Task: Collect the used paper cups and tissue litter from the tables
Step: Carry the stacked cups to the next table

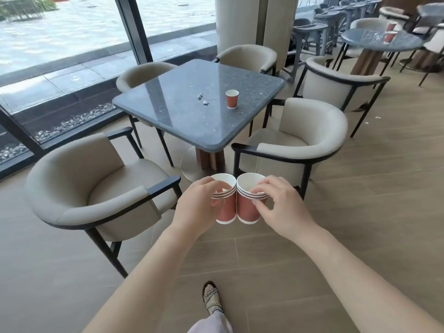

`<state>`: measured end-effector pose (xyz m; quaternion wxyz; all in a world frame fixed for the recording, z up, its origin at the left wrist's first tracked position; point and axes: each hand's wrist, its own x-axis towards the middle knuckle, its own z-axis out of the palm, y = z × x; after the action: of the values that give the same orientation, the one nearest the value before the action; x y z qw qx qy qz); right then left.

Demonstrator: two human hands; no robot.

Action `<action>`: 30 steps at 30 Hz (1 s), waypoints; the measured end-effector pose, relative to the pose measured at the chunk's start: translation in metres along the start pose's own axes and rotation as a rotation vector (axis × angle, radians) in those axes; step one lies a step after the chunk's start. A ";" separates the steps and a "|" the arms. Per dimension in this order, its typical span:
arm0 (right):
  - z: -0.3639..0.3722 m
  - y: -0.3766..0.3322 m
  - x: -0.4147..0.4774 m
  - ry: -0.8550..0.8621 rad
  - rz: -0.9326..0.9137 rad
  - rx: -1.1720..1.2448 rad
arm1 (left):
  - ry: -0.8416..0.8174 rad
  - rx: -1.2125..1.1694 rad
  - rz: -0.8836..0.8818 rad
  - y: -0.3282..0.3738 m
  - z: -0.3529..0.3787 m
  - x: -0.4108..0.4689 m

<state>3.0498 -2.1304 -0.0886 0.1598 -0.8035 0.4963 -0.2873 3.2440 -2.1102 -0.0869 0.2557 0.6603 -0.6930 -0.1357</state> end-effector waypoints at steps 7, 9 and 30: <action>0.024 0.018 0.114 0.012 0.034 0.007 | -0.012 -0.013 0.026 -0.042 -0.011 0.117; 0.031 0.027 0.143 0.029 0.061 0.000 | -0.026 -0.016 0.048 -0.050 -0.009 0.152; -0.019 0.231 0.361 0.128 0.196 -0.076 | -0.125 -0.034 0.217 -0.002 0.101 0.465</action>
<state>2.9979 -2.5563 -0.0896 0.1248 -0.7366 0.5923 -0.3018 3.1933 -2.5837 -0.0909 0.2363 0.5674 -0.7725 -0.1596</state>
